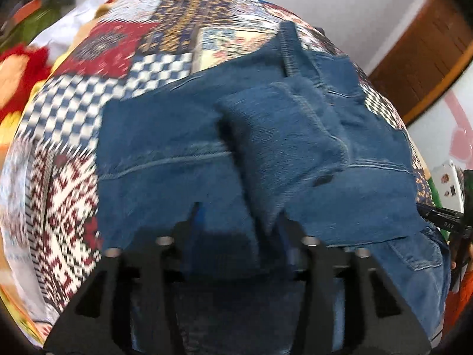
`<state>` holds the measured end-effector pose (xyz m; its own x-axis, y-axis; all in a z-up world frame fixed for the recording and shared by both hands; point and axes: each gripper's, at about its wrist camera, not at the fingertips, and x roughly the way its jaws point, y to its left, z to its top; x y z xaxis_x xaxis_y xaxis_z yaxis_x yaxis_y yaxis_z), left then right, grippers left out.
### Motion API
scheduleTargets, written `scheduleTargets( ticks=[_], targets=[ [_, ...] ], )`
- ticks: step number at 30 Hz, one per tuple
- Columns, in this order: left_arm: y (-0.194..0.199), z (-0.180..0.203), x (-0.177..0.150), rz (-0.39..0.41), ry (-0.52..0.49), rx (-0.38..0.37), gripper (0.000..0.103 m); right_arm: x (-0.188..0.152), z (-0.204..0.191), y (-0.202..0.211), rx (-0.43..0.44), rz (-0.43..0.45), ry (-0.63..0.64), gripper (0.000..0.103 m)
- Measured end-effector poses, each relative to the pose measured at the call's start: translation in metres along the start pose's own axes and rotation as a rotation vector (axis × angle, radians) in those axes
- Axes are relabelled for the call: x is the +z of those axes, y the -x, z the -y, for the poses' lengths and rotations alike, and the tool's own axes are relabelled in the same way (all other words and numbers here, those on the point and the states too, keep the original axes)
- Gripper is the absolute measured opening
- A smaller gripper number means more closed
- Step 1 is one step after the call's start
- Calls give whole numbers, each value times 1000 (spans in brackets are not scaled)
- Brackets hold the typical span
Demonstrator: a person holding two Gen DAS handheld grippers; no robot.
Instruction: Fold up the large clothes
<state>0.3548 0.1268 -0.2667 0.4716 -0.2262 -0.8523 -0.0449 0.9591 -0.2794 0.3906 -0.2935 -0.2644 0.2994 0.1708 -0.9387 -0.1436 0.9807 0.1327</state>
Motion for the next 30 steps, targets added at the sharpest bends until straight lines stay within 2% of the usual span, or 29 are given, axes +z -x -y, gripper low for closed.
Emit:
scheduleTargets(
  ticks=[4,7,11,16,21,26,30],
  targets=[
    [3,-11,-11,5,44,-18,64,-2,-4,2,-25,-6,2,15],
    [8,-6,-11,-8,21,5,64,-2,-7,4,-38,-14,-2,15],
    [25,17,-7,9,-107,70,64,1,-11,5,-52,-43,5,15],
    [44,53,0,59,-237,44,72,9,-14,15,-32,-18,13,15],
    [17,79,14,18,-367,62,72,27,-21,32,-4,44,30,15],
    [-28,89,19,-65,-457,171,72,44,-34,36,10,79,66,15],
    [-34,92,22,-40,-463,203,74,50,-43,17,7,53,97,15]
  ],
)
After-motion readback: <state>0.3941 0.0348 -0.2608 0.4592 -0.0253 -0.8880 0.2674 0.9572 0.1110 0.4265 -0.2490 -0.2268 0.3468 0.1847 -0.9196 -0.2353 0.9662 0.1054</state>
